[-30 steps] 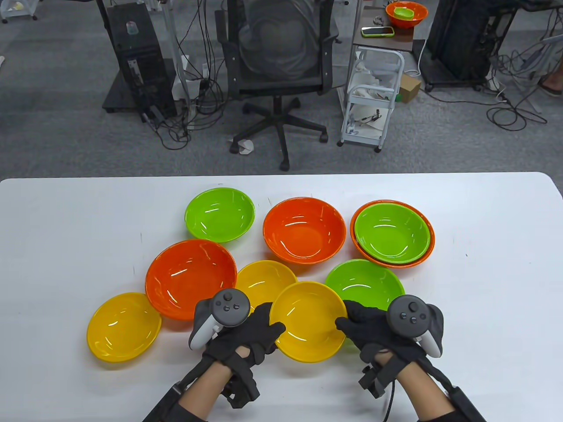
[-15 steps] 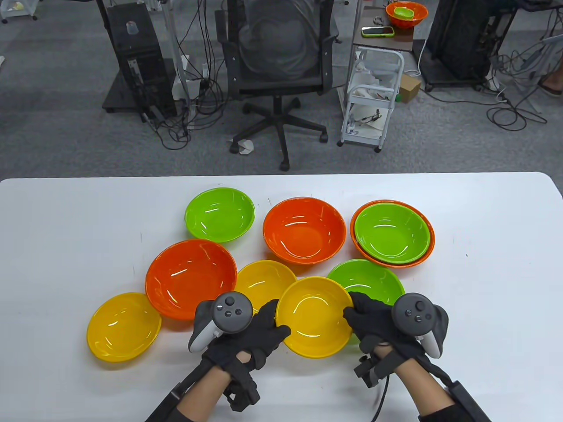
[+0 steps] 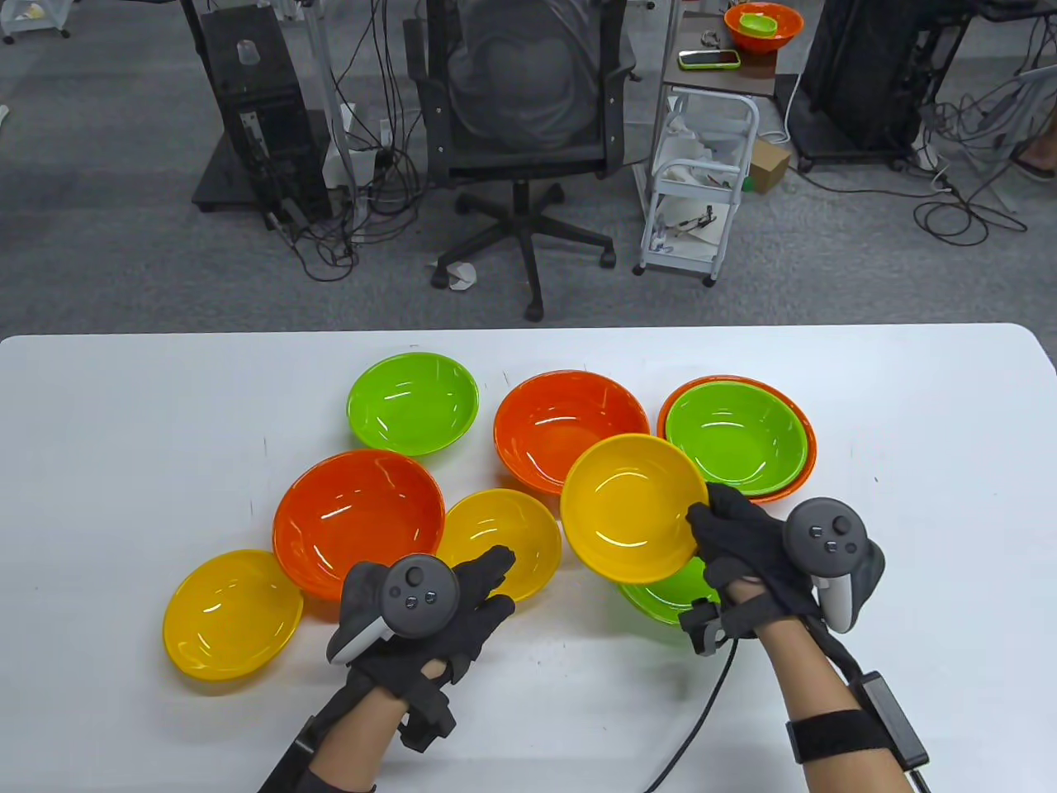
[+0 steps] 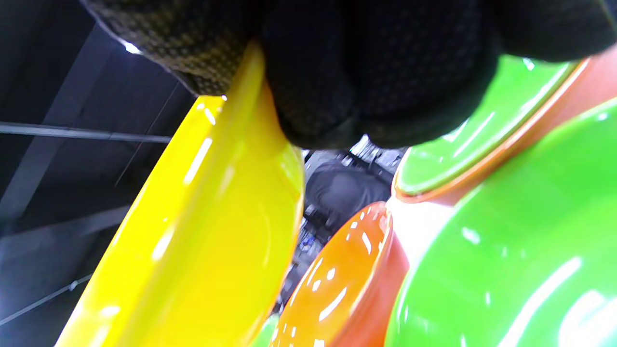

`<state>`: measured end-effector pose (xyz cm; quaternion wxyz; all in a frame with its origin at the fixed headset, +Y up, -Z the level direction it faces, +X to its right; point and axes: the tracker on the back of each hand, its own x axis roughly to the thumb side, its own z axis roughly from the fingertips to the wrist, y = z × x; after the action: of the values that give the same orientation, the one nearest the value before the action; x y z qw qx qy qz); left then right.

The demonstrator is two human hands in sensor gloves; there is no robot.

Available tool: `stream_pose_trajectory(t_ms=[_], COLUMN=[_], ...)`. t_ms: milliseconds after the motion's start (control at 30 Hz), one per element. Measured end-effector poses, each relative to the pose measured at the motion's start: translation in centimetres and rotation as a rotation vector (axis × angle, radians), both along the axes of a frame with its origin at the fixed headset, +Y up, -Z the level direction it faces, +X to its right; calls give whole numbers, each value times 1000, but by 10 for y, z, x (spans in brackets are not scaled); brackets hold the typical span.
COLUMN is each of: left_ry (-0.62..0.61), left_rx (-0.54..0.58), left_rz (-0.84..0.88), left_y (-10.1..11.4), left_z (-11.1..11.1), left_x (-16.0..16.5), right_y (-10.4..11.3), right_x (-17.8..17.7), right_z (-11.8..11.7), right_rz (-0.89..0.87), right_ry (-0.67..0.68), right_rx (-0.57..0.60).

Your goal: Nest bowls by size, largest on bottom, smallest on top

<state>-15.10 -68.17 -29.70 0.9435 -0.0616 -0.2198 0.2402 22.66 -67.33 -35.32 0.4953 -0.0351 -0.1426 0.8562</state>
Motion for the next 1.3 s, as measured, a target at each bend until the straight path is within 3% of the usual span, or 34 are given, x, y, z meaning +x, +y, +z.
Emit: stream_pose_trajectory(t_ms=[300,600,900,1300], left_ry=[40,49,75,106], left_rx=[91,86,84,67], left_rz=[-171,-158,-154,-130], left_y=[-8,-13,-15,-20], left_z=[-6,-11,-15,-20], left_x=[-18,-24,-36,-45], right_y=[0,-12,-27,-42], right_x=[30,46,61,71], right_z=[-34,-59,-71,-80], right_rz=[-49,-62,-65,-16], right_ry=[-302,-489,-594,-601], right_rx=[-97,-251,-366,-451])
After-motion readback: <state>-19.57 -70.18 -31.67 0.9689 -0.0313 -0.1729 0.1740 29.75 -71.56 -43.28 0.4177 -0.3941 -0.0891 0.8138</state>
